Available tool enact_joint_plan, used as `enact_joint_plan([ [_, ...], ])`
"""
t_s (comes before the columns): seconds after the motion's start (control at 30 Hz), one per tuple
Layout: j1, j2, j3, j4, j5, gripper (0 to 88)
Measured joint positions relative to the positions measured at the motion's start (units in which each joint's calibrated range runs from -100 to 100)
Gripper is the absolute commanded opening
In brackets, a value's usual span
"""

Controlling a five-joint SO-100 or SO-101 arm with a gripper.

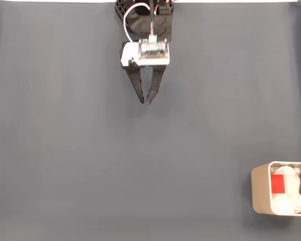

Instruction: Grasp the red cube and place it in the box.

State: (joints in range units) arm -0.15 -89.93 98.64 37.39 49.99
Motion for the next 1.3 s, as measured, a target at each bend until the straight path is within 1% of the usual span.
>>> enact_joint_plan([
  [0.17, -1.5, -3.9, 0.4, 7.9, -1.0, 0.0],
  [0.4, -1.5, -8.9, 0.5, 25.0, -1.5, 1.3],
  [0.57, -1.5, -9.4, 0.5, 31.6, -1.9, 0.7],
  [0.8, -1.5, -10.0, 0.5, 36.4, -1.8, 0.0],
  [1.3, -1.5, -10.1, 0.7, 36.9, -1.8, 0.2],
])
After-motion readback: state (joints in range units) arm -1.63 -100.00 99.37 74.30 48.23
